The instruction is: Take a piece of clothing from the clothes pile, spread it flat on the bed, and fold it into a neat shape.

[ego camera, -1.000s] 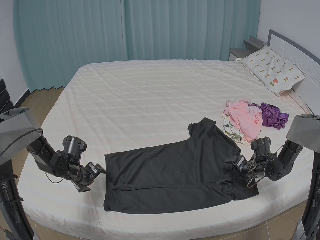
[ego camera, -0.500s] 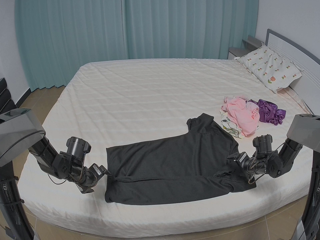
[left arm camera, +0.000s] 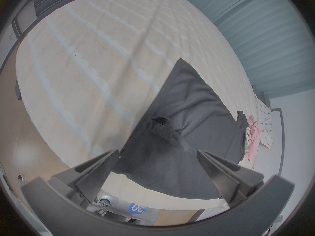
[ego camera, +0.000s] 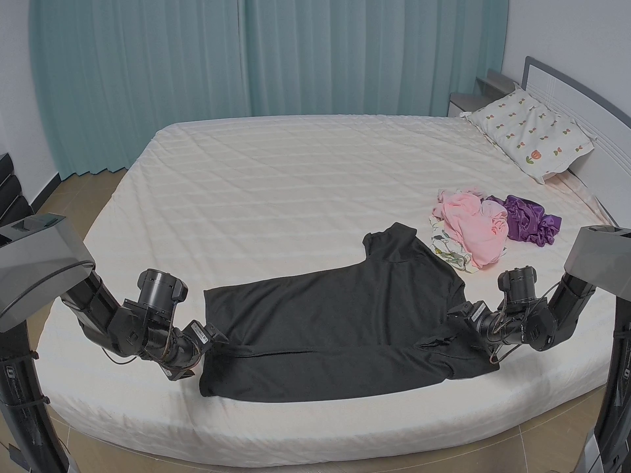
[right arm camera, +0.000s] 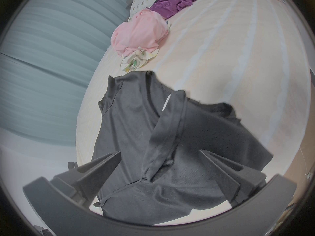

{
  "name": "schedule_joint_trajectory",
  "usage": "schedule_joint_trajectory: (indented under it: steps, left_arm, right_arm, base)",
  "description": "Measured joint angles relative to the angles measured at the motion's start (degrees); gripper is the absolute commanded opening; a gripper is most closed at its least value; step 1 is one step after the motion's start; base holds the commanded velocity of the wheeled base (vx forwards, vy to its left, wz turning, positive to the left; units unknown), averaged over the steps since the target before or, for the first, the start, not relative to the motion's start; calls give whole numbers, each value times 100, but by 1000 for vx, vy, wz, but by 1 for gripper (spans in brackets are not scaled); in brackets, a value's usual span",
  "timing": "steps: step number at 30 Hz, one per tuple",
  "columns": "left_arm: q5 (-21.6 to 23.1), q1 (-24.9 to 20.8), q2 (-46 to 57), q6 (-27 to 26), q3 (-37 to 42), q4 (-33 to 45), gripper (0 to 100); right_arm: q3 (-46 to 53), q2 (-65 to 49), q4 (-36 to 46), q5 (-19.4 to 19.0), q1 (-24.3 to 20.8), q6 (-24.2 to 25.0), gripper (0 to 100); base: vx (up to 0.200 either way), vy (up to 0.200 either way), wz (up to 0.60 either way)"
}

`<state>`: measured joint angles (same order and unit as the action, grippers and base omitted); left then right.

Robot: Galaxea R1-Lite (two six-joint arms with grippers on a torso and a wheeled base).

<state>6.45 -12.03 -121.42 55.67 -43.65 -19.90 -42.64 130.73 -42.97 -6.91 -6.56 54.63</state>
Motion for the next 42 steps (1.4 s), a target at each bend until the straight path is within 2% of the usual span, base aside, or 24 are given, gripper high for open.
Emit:
schedule_joint_trajectory:
  steps: [12, 16, 21, 29, 30, 36, 42]
  left_arm:
    - [-22, 0, -28, -4, -15, -11, 100]
    - [-27, 0, -33, -4, -35, -11, 100]
    - [-29, 0, -35, -1, -50, -13, 100]
    - [-29, 35, -35, 0, -72, -13, 100]
    - [-32, 38, -35, 0, -72, -11, 100]
    - [-29, 60, -35, 2, -72, -11, 100]
    - [-32, 77, -33, 2, -74, -13, 100]
  right_arm:
    - [-55, 59, -7, 29, -116, 2, 100]
    - [-95, 124, -73, 251, -197, -2, 100]
    - [-115, 284, -229, 712, -350, -145, 100]
    - [-132, 501, -506, 836, -427, -191, 100]
    - [-134, 522, -506, 857, -435, -194, 0]
    - [-179, 628, -533, 1054, -468, -205, 0]
    - [-204, 678, -536, 1063, -490, -200, 0]
  base:
    - [0, 0, 0]
    - [0, 0, 0]
    - [0, 0, 0]
    - [0, 0, 0]
    - [0, 0, 0]
    - [0, 0, 0]
    - [0, 0, 0]
